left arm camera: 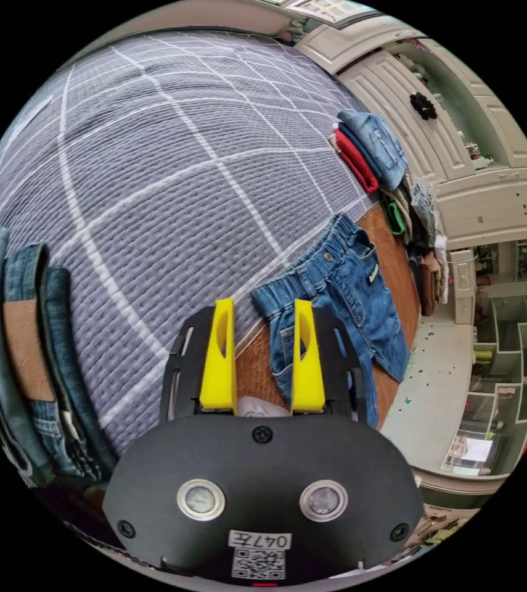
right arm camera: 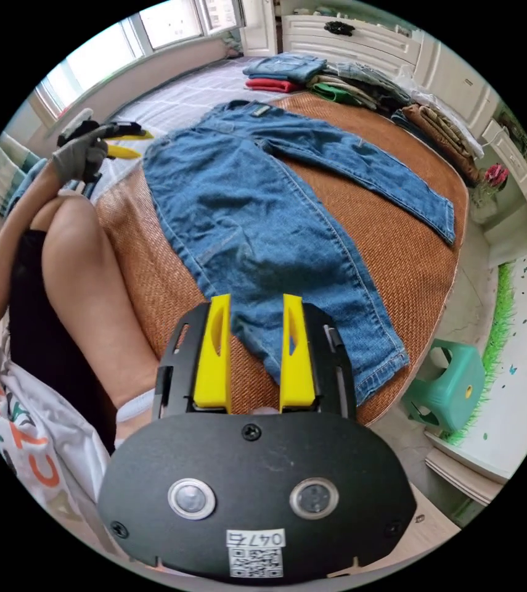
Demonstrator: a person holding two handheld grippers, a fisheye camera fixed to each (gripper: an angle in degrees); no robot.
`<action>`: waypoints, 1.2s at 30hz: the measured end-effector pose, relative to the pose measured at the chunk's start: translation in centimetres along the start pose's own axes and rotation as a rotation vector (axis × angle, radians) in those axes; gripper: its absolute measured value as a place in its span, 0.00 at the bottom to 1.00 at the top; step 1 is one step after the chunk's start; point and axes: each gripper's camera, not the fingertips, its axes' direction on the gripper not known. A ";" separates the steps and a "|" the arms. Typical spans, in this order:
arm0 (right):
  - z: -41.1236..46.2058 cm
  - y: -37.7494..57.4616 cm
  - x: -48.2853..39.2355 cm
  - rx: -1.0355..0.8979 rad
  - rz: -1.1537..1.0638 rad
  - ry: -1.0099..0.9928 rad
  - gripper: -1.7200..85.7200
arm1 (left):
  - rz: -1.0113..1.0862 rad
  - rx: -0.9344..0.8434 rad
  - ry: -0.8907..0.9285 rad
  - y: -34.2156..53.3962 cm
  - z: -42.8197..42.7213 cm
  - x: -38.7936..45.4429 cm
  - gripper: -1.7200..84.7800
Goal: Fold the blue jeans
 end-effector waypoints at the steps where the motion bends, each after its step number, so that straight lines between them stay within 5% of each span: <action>1: -1.4 0.5 0.0 0.047 -0.004 0.004 0.12 | 0.007 0.003 -0.005 0.2 -0.3 -0.3 0.18; 9: -0.3 2.8 -2.9 -0.203 -0.278 0.240 0.07 | 0.138 -0.125 -0.081 0.1 2.1 1.8 0.21; 18: -1.9 3.4 -0.3 -0.199 -0.130 0.151 0.02 | 0.131 -0.120 -0.024 0.7 1.8 0.0 0.16; 36: -8.7 7.6 1.7 -0.129 -0.199 0.086 0.02 | 0.114 -0.095 0.094 2.7 1.3 -5.1 0.05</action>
